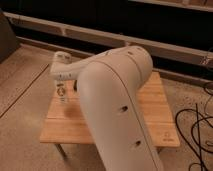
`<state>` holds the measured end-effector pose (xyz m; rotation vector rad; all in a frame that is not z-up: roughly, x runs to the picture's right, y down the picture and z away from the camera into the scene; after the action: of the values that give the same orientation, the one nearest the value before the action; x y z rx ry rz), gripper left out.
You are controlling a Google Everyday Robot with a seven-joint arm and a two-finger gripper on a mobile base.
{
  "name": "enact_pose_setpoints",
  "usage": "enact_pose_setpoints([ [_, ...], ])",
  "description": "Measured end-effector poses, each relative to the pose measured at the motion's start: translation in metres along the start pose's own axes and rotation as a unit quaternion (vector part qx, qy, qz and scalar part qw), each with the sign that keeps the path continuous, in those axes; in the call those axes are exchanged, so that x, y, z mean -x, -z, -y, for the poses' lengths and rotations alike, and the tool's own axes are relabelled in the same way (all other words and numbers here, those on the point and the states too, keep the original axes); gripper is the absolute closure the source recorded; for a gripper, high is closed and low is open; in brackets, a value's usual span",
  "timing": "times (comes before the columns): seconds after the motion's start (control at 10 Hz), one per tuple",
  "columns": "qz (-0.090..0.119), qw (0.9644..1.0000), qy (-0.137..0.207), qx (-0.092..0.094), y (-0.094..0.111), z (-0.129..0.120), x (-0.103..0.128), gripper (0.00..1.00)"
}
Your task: Stand the bottle upright
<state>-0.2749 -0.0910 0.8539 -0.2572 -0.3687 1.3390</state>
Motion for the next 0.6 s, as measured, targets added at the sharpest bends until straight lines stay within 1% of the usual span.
enact_pose_setpoints([
  [0.1, 0.008, 0.9999, 0.003, 0.012, 0.0001, 0.0009, -0.0022, 1.0],
  [0.2, 0.012, 0.9998, 0.004, 0.018, 0.0005, 0.0025, -0.0029, 1.0],
  [0.6, 0.012, 0.9997, 0.006, 0.022, -0.0005, -0.0018, -0.0038, 1.0],
])
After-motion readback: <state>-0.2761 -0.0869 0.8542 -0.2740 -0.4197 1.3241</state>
